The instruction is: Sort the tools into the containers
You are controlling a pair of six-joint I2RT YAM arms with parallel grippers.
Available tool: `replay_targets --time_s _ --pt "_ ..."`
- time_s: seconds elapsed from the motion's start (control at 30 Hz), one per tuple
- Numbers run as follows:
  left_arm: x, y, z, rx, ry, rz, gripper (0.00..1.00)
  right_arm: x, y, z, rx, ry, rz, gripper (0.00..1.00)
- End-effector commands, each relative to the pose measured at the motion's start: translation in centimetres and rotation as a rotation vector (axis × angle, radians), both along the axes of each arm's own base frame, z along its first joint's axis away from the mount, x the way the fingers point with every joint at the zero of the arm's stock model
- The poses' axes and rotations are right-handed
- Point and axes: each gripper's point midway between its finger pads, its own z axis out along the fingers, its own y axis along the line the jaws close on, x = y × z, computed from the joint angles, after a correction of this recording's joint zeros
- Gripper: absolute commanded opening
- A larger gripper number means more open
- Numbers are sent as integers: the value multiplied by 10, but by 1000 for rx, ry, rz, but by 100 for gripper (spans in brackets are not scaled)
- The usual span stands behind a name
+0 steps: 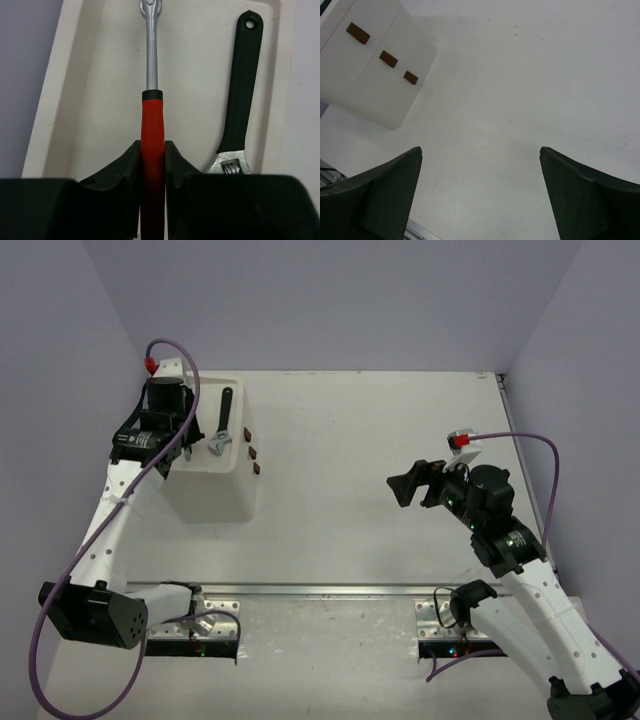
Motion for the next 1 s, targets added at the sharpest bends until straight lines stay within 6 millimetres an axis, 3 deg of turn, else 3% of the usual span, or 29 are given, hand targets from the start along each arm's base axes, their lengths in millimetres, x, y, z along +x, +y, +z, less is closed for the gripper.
replay_targets --time_s 0.0,0.3,0.6,0.7,0.77,0.9,0.97 --pt "21 10 53 46 -233 12 0 2 2 13 -1 -45 18 99" --pt "29 23 39 38 -207 56 0 0 4 10 -4 -42 32 99" --pt "41 3 25 -73 -229 -58 0 -1 7 9 -2 -38 51 99" --pt "42 14 17 -88 -227 -35 0 -2 8 9 1 -40 59 99" --pt "41 18 14 -100 -223 -12 5 -2 8 9 1 -39 61 99" --pt "38 20 20 -115 -247 5 13 -2 10 8 5 -35 71 99" --pt "38 16 24 -135 -261 -11 7 -3 11 9 8 -33 76 99"
